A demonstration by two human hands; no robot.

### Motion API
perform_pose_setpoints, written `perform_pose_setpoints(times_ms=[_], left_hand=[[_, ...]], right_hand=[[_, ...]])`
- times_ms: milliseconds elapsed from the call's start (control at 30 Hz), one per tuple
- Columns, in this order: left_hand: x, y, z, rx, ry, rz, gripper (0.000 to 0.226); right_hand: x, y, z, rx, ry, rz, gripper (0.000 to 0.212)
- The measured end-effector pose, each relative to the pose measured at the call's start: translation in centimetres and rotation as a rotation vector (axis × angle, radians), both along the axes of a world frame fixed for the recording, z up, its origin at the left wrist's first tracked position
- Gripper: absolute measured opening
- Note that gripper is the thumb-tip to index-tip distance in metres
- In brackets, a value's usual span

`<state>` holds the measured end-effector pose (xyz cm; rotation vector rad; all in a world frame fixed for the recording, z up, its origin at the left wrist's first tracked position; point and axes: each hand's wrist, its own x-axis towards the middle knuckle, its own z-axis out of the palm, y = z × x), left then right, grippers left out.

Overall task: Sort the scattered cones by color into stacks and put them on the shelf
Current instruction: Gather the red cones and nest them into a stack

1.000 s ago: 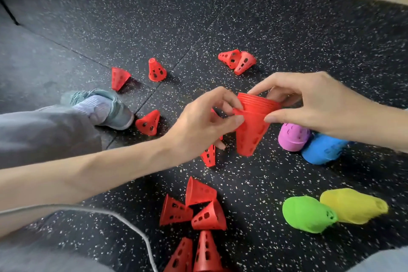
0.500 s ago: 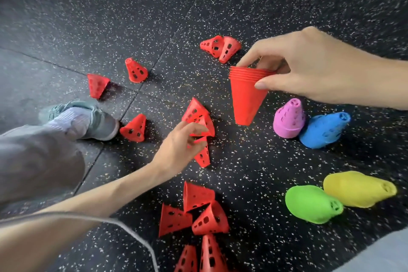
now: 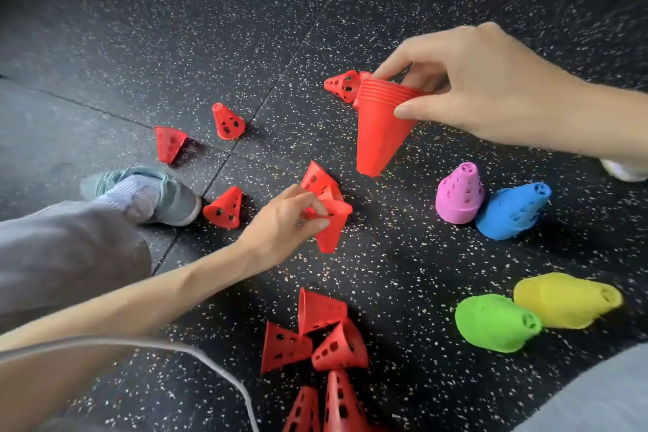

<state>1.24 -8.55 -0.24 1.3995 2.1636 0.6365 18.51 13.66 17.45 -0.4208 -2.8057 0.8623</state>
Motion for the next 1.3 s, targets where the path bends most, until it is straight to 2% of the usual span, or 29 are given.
perform_pose_setpoints(times_ms=[200,400,533,767,1000,1133,1300], left_hand=[[0.2,-1.4,10.7,0.040,0.002,-0.227,0.008],[-1.4,-1.9,18.0,0.119,-0.010,-0.186,0.012],[-2.3,0.1,20.8,0.180,-0.017,-0.209,0.006],[-2.9,4.9,22.0,0.274,-0.052,-0.207,0.017],[-2.8,8.1,19.9,0.329,-0.094,-0.216,0.011],[-3.0,8.7,19.6,0.337,-0.112,-0.216,0.011],[-2.5,8.9,19.4,0.359,-0.158,-0.189,0.016]], right_hand=[[-0.3,-0.5,0.6,-0.049,0.112,-0.062,0.037],[-0.8,-2.4,1.7,-0.195,0.304,-0.008,0.038],[-1.3,-2.9,2.1,-0.227,0.337,0.018,0.038],[-2.0,-1.4,2.3,-0.266,0.416,-0.072,0.038],[-1.7,0.3,2.4,-0.217,0.394,-0.175,0.030],[-1.5,0.3,2.2,-0.258,0.337,-0.171,0.039],[-1.5,0.1,2.5,-0.173,0.274,-0.188,0.055]])
